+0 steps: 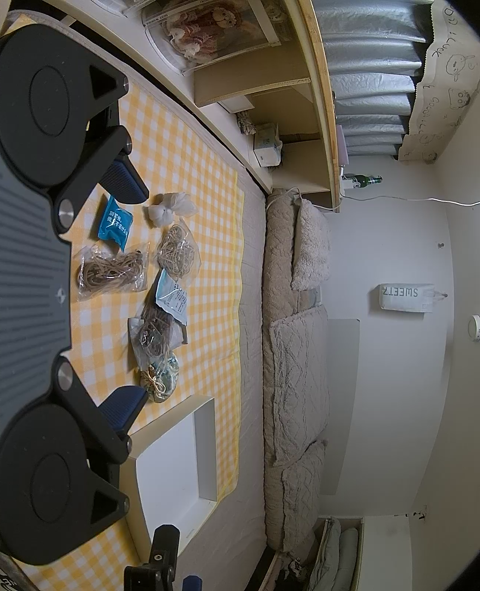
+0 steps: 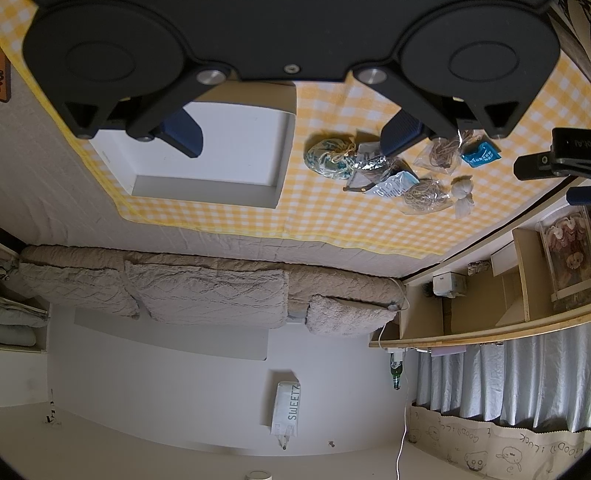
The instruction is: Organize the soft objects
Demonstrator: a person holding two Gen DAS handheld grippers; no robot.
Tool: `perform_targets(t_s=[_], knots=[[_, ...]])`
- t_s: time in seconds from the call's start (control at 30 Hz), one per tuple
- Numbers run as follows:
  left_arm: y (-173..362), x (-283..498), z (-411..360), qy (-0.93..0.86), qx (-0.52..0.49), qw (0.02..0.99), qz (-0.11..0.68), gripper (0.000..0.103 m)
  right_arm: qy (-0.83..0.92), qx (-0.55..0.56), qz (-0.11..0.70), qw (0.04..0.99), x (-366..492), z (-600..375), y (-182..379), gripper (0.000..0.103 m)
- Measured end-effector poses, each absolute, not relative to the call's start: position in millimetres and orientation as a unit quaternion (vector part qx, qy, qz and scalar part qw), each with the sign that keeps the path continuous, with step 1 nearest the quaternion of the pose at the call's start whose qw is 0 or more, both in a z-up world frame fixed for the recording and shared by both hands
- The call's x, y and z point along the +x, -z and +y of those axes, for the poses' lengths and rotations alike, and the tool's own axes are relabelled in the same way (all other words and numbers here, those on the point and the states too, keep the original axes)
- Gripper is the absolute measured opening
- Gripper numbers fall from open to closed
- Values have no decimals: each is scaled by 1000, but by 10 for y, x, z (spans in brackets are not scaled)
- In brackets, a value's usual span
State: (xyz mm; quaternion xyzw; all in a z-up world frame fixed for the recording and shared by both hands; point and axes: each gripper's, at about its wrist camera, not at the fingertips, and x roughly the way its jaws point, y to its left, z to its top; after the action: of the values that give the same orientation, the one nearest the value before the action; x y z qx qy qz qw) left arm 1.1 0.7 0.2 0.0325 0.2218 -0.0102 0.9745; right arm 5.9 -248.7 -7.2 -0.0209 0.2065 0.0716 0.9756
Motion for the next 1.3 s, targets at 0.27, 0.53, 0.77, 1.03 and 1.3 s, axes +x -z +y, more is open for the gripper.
perform_targets(t_s=[0.27, 0.53, 0.77, 1.03, 1.3], knots=[[-4, 11, 8, 10, 33, 974, 222, 103, -72, -22, 207, 976, 61, -2488, 79, 103], [-3, 11, 7, 11, 33, 974, 222, 103, -71, -22, 207, 976, 63, -2484, 79, 103], [-4, 10, 9, 10, 32, 974, 222, 103, -71, -22, 207, 976, 66, -2484, 80, 103], [-5, 10, 9, 11, 33, 974, 222, 103, -71, -23, 207, 975, 63, -2479, 78, 103], [-17, -5, 5, 11, 31, 975, 218, 103, -71, -22, 205, 976, 56, -2483, 49, 103]])
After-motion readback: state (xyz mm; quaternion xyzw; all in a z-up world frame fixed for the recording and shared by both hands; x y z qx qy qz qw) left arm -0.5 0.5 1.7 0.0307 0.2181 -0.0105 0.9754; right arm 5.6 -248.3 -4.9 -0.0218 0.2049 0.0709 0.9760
